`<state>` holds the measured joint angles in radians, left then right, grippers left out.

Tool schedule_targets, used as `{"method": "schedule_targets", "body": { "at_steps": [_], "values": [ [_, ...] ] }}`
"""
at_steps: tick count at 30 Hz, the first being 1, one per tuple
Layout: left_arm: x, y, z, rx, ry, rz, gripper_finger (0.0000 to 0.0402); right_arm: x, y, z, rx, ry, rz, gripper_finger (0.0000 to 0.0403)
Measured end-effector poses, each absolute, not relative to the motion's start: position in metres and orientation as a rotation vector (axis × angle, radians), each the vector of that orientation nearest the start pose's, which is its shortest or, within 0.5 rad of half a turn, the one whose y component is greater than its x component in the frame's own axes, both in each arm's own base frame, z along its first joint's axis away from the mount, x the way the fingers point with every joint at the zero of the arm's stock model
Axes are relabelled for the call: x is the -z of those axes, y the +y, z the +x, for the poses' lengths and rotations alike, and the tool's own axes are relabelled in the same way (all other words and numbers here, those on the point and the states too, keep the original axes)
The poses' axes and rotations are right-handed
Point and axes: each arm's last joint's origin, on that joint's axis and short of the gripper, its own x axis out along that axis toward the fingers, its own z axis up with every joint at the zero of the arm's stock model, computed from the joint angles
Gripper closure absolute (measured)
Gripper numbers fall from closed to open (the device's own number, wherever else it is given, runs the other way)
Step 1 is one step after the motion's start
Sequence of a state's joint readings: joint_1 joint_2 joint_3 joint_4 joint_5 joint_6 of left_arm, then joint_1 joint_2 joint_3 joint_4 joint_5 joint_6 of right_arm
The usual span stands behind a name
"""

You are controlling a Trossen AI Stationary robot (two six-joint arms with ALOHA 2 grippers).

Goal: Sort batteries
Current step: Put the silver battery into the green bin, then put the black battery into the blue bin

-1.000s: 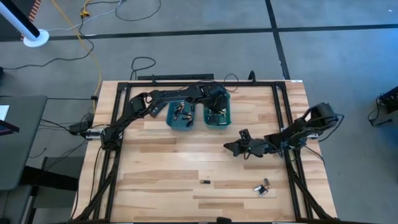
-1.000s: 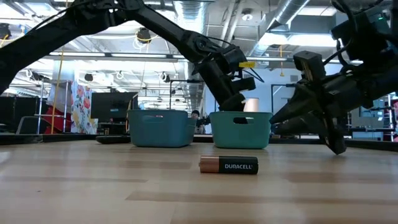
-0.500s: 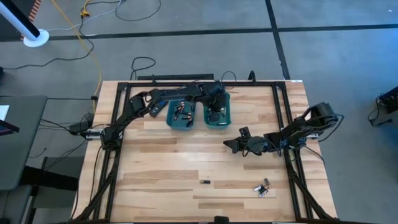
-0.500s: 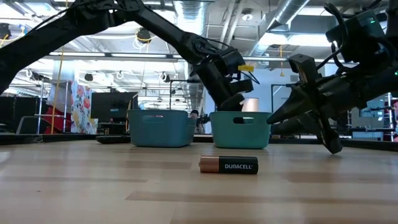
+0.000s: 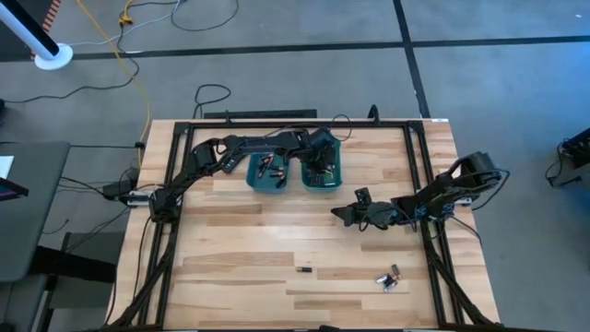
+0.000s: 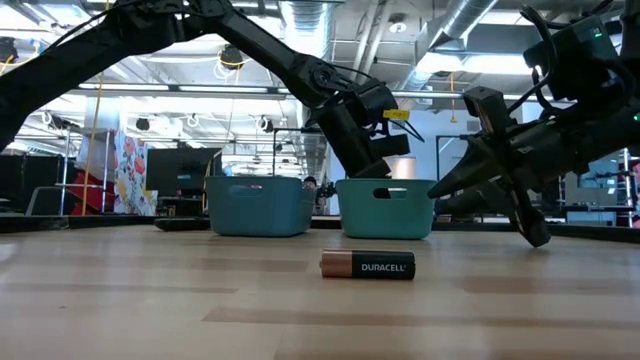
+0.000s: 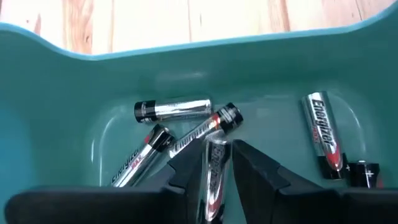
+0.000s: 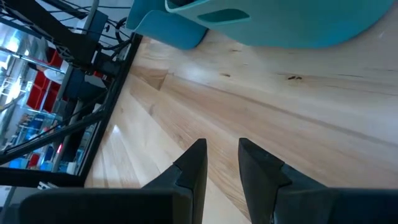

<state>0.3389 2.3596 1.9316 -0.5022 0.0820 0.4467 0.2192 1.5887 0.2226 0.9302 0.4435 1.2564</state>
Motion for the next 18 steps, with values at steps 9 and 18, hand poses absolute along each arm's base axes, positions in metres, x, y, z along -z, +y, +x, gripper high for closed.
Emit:
{"method": "schedule_targets", "body": {
  "at_steps": [9, 18],
  "values": [
    [-0.167, 0.170, 0.486, -0.076, 0.944, 0.266, 0.0314, -0.101, 0.035, 0.216, 0.441, 0.210, 1.096, 0.0295],
    [-0.216, 0.171, 0.491, -0.168, 0.933, 0.257, 0.0313, -0.101, 0.036, 0.216, 0.440, 0.210, 1.096, 0.0295]
  ]
}}
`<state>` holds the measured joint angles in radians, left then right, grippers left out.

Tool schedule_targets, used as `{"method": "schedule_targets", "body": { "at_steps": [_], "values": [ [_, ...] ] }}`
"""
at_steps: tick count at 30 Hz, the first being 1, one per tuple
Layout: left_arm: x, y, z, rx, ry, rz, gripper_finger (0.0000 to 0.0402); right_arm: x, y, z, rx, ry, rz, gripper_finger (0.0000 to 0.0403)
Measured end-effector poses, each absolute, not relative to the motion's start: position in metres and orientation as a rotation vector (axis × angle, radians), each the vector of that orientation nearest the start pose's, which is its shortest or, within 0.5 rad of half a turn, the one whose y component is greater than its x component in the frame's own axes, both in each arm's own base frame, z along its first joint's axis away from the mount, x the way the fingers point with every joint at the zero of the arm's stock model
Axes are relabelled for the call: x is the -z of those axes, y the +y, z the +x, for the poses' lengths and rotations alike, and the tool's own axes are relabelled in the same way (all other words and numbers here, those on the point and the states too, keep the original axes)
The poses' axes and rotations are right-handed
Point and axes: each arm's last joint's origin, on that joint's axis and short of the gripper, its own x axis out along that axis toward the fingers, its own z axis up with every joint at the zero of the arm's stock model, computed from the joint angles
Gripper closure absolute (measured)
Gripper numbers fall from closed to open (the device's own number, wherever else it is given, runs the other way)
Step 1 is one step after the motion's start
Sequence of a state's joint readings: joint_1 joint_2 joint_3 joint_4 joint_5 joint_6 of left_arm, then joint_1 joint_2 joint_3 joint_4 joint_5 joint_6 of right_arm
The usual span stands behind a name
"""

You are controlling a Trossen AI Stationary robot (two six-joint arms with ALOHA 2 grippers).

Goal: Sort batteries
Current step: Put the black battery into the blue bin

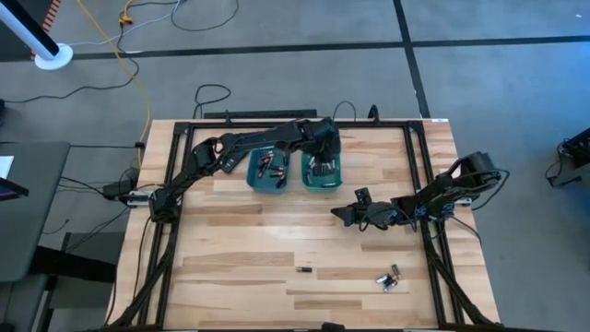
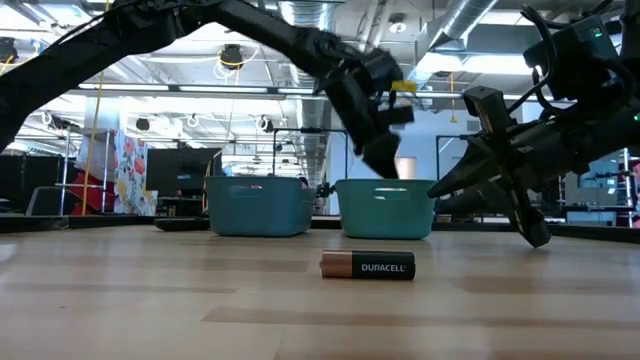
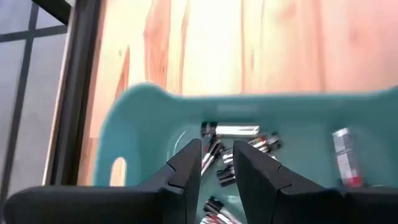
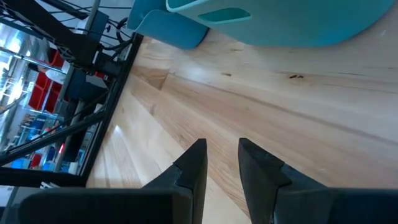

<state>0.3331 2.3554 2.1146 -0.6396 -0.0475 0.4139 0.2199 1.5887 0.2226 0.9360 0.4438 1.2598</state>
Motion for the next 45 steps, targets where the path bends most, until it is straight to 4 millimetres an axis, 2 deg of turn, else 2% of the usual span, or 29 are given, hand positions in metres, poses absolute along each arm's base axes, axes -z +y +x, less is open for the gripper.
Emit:
{"method": "schedule_targets", "body": {
  "at_steps": [7, 11, 16, 20, 27, 34, 39, 45],
  "values": [
    [-0.268, 0.151, 0.493, -0.153, 0.892, 0.163, 0.0313, -0.101, 0.035, 0.216, 0.439, 0.210, 1.086, 0.0295],
    [-0.282, 0.135, 0.493, -0.104, 0.868, 0.058, 0.0313, -0.102, 0.034, 0.217, 0.413, 0.220, 0.954, 0.0295],
    [-0.284, 0.107, 0.489, -0.069, 0.934, -0.027, 0.0313, -0.114, 0.042, 0.217, 0.320, 0.206, 0.783, 0.0300],
    [-0.284, 0.082, 0.488, -0.058, 0.986, -0.085, 0.0313, -0.126, 0.052, 0.211, 0.250, 0.218, 0.677, 0.0318],
    [-0.289, 0.033, 0.489, -0.031, 0.985, -0.132, 0.0313, -0.138, 0.063, 0.185, 0.209, 0.375, 0.585, 0.0349],
    [-0.266, -0.014, 0.486, -0.119, 0.996, -0.127, 0.0313, -0.159, 0.074, 0.161, 0.182, 0.551, 0.522, 0.0363],
    [-0.248, -0.037, 0.465, -0.208, 0.988, -0.179, 0.0313, -0.173, 0.080, 0.147, 0.149, 0.634, 0.458, 0.0375],
    [-0.247, -0.069, 0.415, -0.250, 0.880, -0.257, 0.0313, -0.174, 0.084, 0.142, 0.123, 0.657, 0.441, 0.0382]
  ]
}}
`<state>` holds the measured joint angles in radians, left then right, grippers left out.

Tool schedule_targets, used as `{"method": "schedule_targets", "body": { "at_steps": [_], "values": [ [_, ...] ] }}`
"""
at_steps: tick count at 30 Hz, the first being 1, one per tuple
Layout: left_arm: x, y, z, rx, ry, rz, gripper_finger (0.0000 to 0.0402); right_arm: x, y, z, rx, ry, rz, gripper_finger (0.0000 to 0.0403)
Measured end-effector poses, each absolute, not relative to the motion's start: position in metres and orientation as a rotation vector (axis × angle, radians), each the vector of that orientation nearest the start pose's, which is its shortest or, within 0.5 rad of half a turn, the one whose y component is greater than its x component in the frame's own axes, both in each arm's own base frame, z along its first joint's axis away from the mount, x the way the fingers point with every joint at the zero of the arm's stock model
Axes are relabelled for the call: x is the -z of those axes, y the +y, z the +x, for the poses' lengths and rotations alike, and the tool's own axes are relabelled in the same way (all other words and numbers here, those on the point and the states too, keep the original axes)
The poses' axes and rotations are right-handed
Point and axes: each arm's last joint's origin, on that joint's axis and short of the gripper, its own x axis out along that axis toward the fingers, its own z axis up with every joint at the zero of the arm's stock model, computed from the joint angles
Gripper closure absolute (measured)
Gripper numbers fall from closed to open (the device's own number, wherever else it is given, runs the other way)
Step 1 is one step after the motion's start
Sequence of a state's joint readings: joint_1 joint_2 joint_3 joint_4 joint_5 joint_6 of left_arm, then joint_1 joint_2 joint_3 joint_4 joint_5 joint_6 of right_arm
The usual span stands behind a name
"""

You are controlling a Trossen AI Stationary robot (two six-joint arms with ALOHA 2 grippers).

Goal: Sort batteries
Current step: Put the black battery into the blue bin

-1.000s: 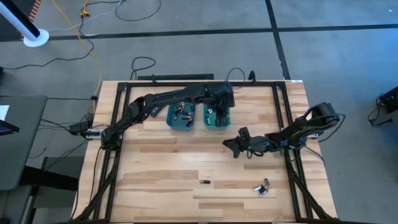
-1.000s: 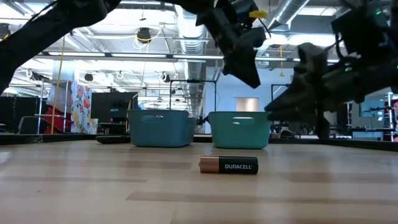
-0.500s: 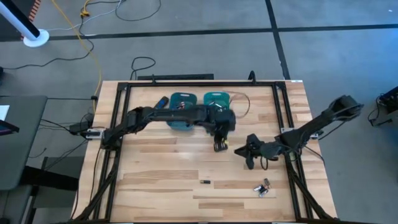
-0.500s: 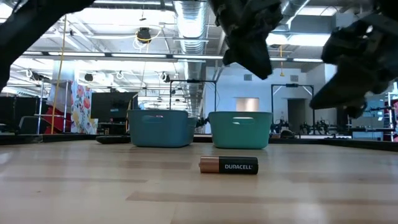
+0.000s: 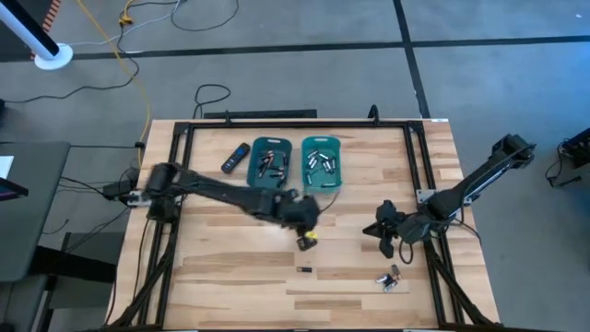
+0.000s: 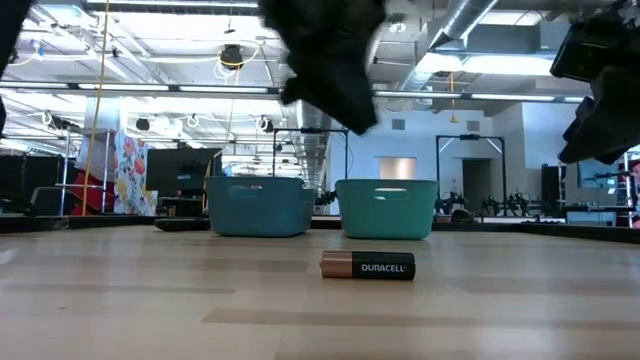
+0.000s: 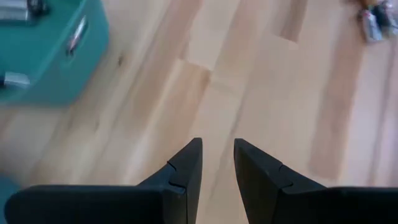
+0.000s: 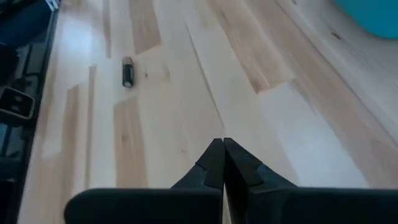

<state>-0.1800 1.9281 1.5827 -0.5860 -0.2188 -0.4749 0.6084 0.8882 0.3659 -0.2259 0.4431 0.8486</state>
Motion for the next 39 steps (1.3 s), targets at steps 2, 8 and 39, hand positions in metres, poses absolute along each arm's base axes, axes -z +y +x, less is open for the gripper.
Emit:
{"method": "schedule_targets", "body": {
  "at_steps": [2, 8, 39],
  "values": [
    [-0.249, -0.084, 0.395, -0.254, 0.825, -0.273, 0.0313, -0.173, 0.083, 0.141, 0.129, 0.671, 0.430, 0.0382],
    [-0.258, -0.128, 0.340, -0.209, 0.691, -0.248, 0.0313, -0.172, 0.083, 0.141, 0.133, 0.678, 0.422, 0.0382],
    [-0.170, -0.172, 0.369, -0.033, 0.620, -0.007, 0.0247, -0.172, 0.083, 0.141, 0.141, 0.677, 0.442, 0.0382]
  ]
}}
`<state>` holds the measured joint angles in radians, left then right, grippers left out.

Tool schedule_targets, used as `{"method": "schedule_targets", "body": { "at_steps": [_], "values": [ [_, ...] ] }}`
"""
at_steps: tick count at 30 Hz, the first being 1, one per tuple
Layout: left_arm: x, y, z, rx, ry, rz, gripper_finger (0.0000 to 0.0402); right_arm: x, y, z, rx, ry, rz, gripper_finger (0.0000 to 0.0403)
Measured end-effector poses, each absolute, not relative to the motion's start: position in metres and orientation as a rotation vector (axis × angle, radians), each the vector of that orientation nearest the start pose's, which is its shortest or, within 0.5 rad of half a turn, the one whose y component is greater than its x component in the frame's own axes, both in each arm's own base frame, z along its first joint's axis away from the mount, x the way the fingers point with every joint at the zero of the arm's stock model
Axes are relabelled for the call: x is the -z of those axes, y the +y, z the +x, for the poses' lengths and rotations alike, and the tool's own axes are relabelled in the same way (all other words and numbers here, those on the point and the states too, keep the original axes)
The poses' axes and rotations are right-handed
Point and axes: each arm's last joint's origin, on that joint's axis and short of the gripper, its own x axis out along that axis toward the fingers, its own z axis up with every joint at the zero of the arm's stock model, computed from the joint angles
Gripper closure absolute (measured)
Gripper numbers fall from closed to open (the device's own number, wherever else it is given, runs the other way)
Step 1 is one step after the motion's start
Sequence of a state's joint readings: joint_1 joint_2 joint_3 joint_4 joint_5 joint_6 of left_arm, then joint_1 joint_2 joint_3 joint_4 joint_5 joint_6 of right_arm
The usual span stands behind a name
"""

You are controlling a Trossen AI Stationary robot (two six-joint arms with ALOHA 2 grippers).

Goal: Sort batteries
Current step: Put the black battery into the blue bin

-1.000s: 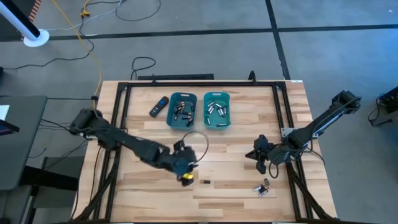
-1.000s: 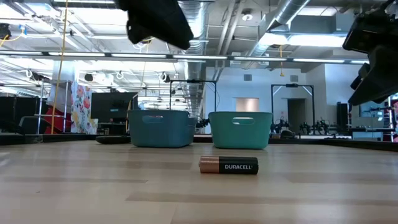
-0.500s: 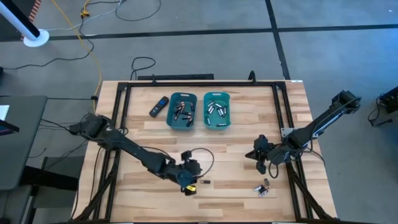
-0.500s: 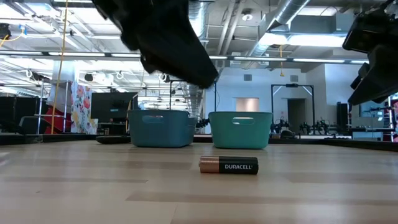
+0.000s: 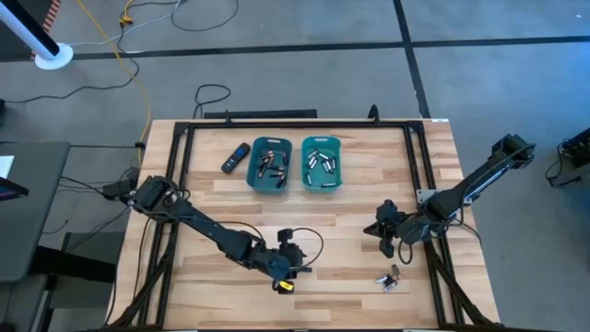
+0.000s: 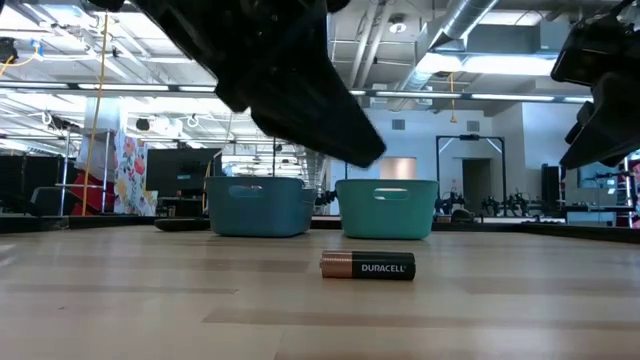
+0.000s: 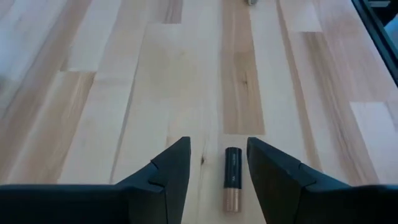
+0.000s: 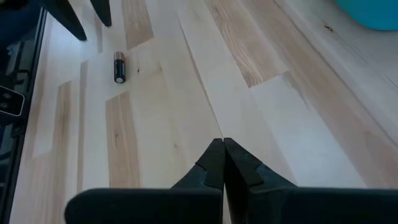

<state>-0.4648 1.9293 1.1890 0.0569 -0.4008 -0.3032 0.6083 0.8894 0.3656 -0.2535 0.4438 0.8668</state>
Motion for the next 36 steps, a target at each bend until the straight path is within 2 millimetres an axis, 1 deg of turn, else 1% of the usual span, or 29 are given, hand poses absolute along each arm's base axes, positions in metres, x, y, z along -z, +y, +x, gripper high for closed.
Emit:
{"method": "schedule_targets", "body": {
  "at_steps": [2, 5, 12, 17, 20, 23, 26, 29, 31, 33, 35, 36],
  "values": [
    [-0.166, -0.173, 0.369, -0.031, 0.637, -0.009, 0.0247, -0.172, 0.083, 0.141, 0.142, 0.677, 0.445, 0.0382],
    [-0.155, -0.176, 0.372, -0.014, 0.643, -0.032, 0.0247, -0.172, 0.083, 0.140, 0.151, 0.681, 0.460, 0.0382],
    [-0.123, -0.180, 0.377, -0.007, 0.689, -0.031, 0.0247, -0.172, 0.084, 0.139, 0.143, 0.685, 0.462, 0.0382],
    [-0.105, -0.181, 0.379, 0.001, 0.722, -0.033, 0.0250, -0.171, 0.084, 0.139, 0.154, 0.686, 0.490, 0.0382],
    [-0.094, -0.181, 0.378, -0.023, 0.763, -0.043, 0.0269, -0.171, 0.084, 0.139, 0.161, 0.686, 0.507, 0.0382],
    [-0.091, -0.180, 0.376, -0.037, 0.792, -0.044, 0.0309, -0.171, 0.084, 0.139, 0.163, 0.685, 0.513, 0.0382],
    [-0.094, -0.177, 0.376, -0.035, 0.793, -0.037, 0.0359, -0.171, 0.084, 0.139, 0.162, 0.683, 0.514, 0.0383],
    [-0.102, -0.171, 0.379, -0.033, 0.783, -0.043, 0.0360, -0.171, 0.084, 0.139, 0.162, 0.683, 0.514, 0.0383],
    [-0.114, -0.162, 0.381, -0.030, 0.769, -0.031, 0.0360, -0.172, 0.085, 0.139, 0.161, 0.681, 0.516, 0.0383],
    [-0.127, -0.149, 0.382, -0.041, 0.758, 0.011, 0.0360, -0.172, 0.085, 0.139, 0.165, 0.681, 0.525, 0.0383],
    [-0.146, -0.134, 0.385, -0.060, 0.720, 0.042, 0.0360, -0.172, 0.085, 0.139, 0.168, 0.679, 0.538, 0.0383],
    [-0.159, -0.125, 0.387, -0.069, 0.684, 0.048, 0.0360, -0.172, 0.085, 0.139, 0.169, 0.678, 0.544, 0.0383]
  ]
}}
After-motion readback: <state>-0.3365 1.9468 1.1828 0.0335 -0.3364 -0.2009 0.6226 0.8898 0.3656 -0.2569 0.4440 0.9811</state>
